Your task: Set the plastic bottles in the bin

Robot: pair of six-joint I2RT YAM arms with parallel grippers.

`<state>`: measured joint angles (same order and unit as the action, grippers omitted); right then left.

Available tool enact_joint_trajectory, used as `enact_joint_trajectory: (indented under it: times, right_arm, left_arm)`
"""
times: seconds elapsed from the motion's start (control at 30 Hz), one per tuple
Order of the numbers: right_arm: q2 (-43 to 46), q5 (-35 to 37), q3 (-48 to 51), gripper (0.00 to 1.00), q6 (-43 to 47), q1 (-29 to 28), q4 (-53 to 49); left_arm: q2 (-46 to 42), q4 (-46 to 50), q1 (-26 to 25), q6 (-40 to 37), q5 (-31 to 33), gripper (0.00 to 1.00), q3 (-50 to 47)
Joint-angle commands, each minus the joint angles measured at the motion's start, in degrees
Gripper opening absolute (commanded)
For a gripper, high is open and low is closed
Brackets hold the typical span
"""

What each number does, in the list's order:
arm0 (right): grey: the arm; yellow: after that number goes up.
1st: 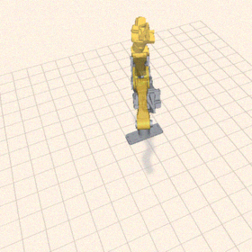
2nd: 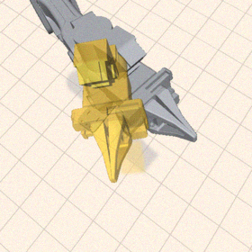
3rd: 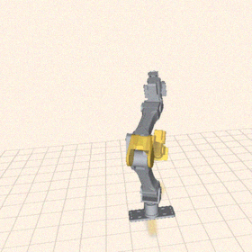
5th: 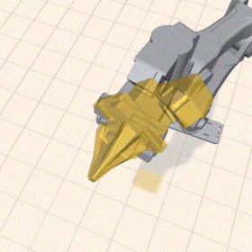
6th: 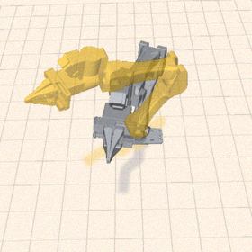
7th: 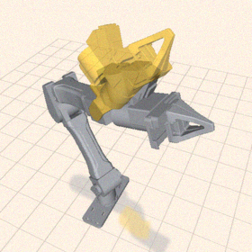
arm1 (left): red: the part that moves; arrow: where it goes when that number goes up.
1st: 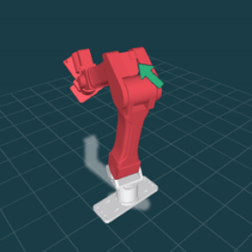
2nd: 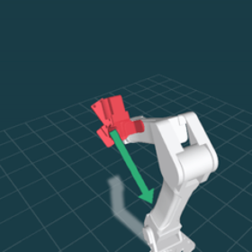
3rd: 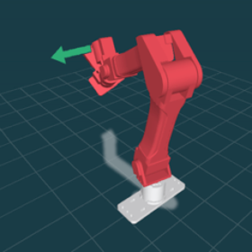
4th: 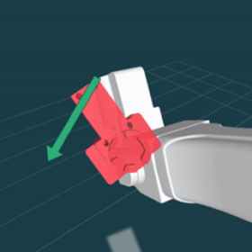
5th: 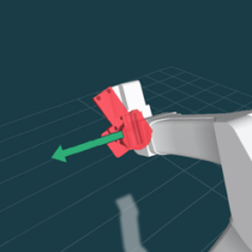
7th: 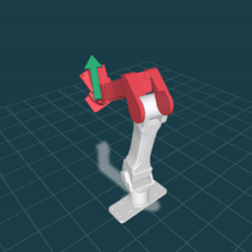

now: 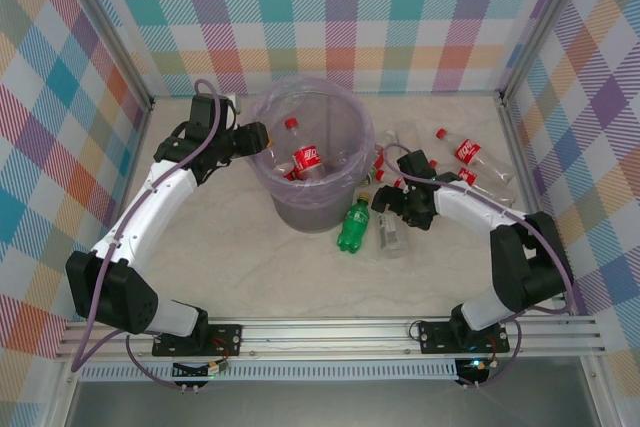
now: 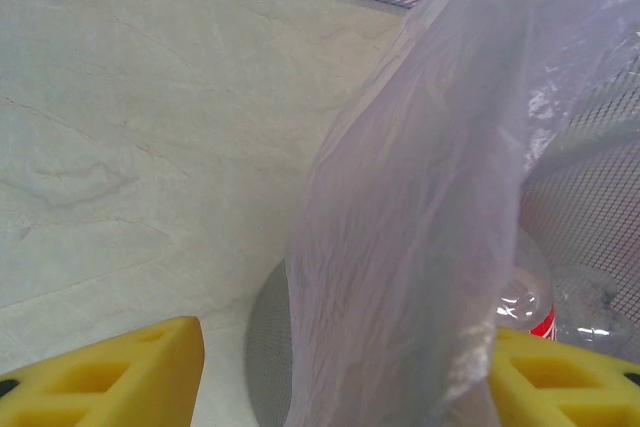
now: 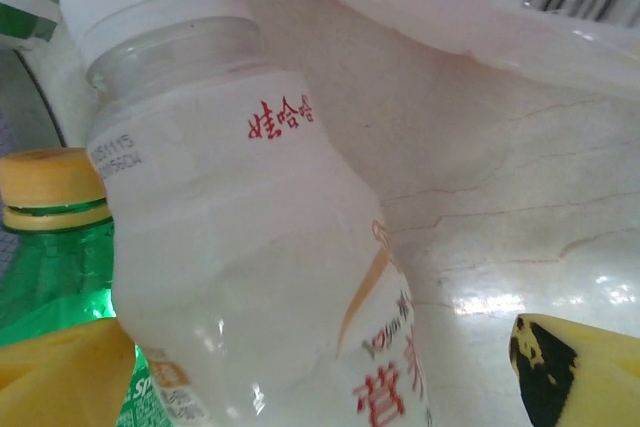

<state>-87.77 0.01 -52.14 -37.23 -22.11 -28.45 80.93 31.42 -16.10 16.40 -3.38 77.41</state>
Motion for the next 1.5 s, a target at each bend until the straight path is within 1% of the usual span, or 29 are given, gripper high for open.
enact_joint_trajectory:
  times: [0.0, 0.07, 0.13, 0.2, 0.3, 0.5, 0.67, 0.77, 0.83, 1.03, 1.13, 1.23, 1.37, 1.47]
  right_arm:
    - [-2.6, -0.6, 0.7, 0.95, 1.1, 0.2, 2.2]
    - [-3.9, -1.2, 0.6, 0.92, 1.7, 0.1, 2.9]
    - [-3.0, 0.0, 1.3, 0.87, 2.9, 0.1, 1.9]
    - [0.5, 0.7, 3.6, 0.8, 4.0, 0.6, 2.1]
    - [6.8, 0.2, 5.7, 0.73, 4.8, 0.8, -0.6]
    - [19.7, -0.8, 9.4, 0.68, 4.5, 1.0, -5.9]
    - [27.9, 0.5, 7.8, 0.66, 5.6, 2.0, -13.0]
    - [31.5, 1.6, 5.9, 0.63, 6.2, 2.8, -15.9]
    - [33.0, 2.3, 4.4, 0.62, 6.4, 3.2, -17.3]
    - [33.0, 2.0, 2.5, 0.62, 7.0, 3.4, -18.8]
    - [33.1, 2.1, 4.3, 0.63, 6.7, 3.4, -17.1]
    - [31.1, 3.9, 5.3, 0.62, 7.1, 3.5, -16.0]
    - [28.7, 2.8, 5.4, 0.64, 7.2, 3.4, -14.4]
    - [28.8, 2.5, 5.3, 0.64, 6.7, 3.4, -13.5]
  left_arm:
    - [-0.6, 3.5, 0.3, -1.9, 0.6, 0.62, -0.6]
    - [-0.6, 3.4, 0.4, -1.9, 0.2, 0.62, -0.7]
    - [-0.4, 2.8, 1.5, -1.6, -1.3, 0.63, -0.9]
    - [0.4, 3.3, 2.9, -1.2, -2.1, 0.62, -0.4]
    - [0.2, 3.8, 3.5, -1.4, -1.8, 0.62, -0.2]
    - [-1.1, 3.2, 3.5, -1.6, -1.1, 0.62, -0.7]
    - [-0.4, 4.4, 3.6, -2.6, 0.3, 0.62, 0.1]
    - [-0.6, 4.3, 3.6, -2.7, 0.2, 0.62, -0.1]
    - [-0.5, 4.3, 3.6, -2.7, 0.0, 0.62, -0.1]
    - [-0.1, 4.3, 3.6, -2.6, -0.7, 0.62, 0.0]
    - [-0.1, 4.5, 3.6, -2.7, -0.8, 0.63, 0.1]
    - [-0.8, 4.8, 3.6, -3.0, -0.2, 0.63, 0.3]
    - [-1.6, 4.6, 3.6, -3.3, 0.1, 0.64, -0.1]
    - [-1.3, 4.5, 3.6, -3.2, -0.3, 0.64, 0.0]
